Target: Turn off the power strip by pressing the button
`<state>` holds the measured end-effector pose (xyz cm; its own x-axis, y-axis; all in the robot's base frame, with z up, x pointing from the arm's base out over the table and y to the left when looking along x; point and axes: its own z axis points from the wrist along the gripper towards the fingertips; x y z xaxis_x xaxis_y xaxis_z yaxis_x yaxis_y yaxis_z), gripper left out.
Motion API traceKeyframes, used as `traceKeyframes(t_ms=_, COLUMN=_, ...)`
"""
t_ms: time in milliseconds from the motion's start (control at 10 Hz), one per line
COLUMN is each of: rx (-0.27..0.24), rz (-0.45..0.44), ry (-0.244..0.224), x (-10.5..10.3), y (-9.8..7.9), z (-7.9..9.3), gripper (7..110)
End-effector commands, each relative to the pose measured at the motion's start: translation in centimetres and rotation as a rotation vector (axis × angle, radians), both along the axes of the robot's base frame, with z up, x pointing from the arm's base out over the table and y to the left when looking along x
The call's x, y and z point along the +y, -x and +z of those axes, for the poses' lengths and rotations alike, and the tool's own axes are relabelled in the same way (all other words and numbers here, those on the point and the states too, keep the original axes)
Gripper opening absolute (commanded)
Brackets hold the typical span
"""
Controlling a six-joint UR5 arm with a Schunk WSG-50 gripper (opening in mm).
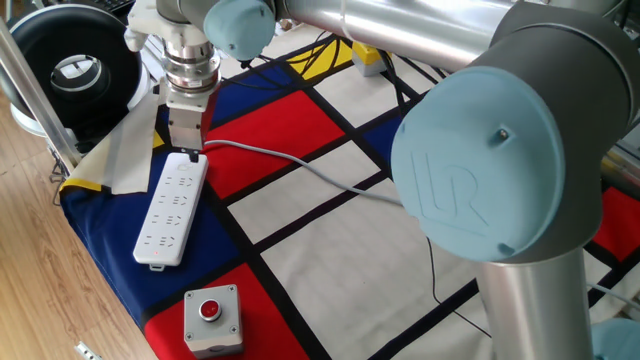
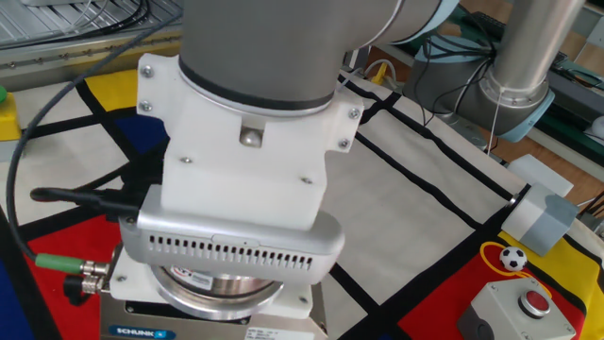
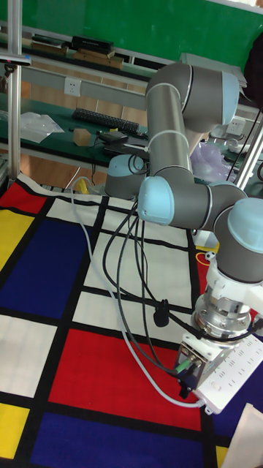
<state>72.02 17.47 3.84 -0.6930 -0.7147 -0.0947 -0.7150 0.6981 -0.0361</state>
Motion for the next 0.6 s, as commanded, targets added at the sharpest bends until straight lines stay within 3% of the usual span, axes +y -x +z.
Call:
traceKeyframes(t_ms=0, rx=-0.001, rz=0.010, ry=0.041, x=-1.1, y=-0.1, z=0.1, gripper=88)
traceKeyframes(t_ms=300, rx=0.006, rz=0.033, ry=-0.027, x=2.0, y=-3.2, z=-2.2, gripper=88)
traceKeyframes(t_ms=500, rx=0.004, rz=0.043, ry=-0.036, x=2.9, y=-3.5, z=-2.3, gripper=88)
